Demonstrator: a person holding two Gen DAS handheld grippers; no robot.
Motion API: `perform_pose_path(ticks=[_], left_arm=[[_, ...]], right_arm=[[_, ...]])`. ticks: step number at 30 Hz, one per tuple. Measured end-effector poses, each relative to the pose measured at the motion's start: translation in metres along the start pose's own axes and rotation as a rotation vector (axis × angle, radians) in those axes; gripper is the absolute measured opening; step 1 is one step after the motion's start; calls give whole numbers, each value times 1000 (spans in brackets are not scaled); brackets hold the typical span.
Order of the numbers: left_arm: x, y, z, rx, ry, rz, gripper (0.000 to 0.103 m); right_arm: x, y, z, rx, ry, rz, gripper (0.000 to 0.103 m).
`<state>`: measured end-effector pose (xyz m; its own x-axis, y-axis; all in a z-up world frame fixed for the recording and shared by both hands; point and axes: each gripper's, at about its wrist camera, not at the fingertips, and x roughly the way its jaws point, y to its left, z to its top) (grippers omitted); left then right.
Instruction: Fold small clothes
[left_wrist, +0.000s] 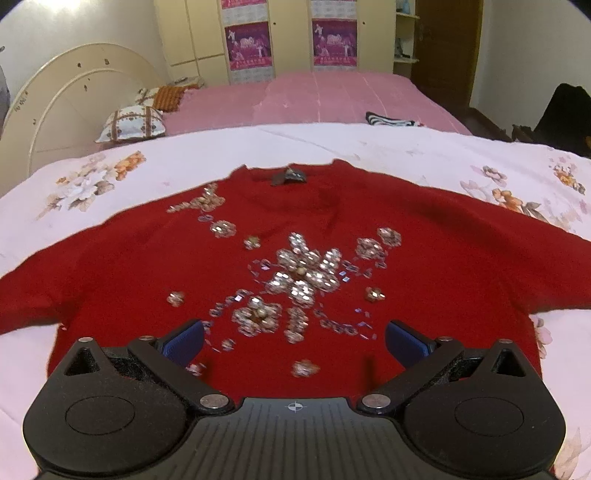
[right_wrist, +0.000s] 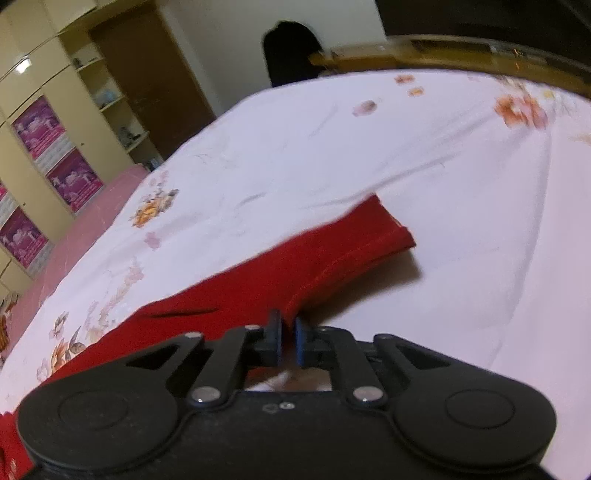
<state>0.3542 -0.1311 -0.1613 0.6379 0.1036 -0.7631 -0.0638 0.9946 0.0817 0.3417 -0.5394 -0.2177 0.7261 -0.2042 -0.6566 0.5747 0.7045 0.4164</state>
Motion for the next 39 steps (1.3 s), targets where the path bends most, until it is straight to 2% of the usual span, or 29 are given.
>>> perform_pose_path(ticks=[4, 10, 14, 19, 23, 24, 27, 28, 29, 32, 35, 37, 39], left_arm=[[-5, 21, 4, -20, -24, 15, 103], [-15, 76, 4, -109, -41, 34, 103], [-21, 125, 0, -180, -31, 51, 103], [-14, 188, -8, -252, -28, 35, 103], [1, 219, -12, -276, -3, -27, 103], [6, 224, -12, -279, 15, -62, 103], [16, 224, -12, -262, 32, -141, 103], [19, 220, -11, -249, 36, -164, 103], [23, 215, -10, -237, 42, -185, 103], [32, 197, -7, -205, 55, -255, 103], [38, 167, -9, -136, 63, -277, 103], [44, 150, -11, -114, 77, -304, 103], [48, 137, -13, -103, 57, -310, 102]], right_arm=[[-22, 37, 0, -124, -62, 100, 6], [-58, 144, -24, -310, -70, 372, 6], [-83, 229, -70, -400, 4, 575, 6], [-100, 319, -151, -506, 135, 720, 6], [-92, 367, -222, -605, 278, 723, 6], [-89, 373, -233, -626, 302, 715, 12], [-86, 383, -248, -661, 336, 679, 38], [-94, 380, -250, -658, 334, 684, 52], [-99, 377, -245, -651, 319, 694, 56], [-121, 358, -227, -643, 237, 681, 57], [-123, 333, -211, -645, 166, 615, 63], [-121, 312, -199, -628, 147, 583, 64], [-119, 288, -189, -607, 140, 552, 64]])
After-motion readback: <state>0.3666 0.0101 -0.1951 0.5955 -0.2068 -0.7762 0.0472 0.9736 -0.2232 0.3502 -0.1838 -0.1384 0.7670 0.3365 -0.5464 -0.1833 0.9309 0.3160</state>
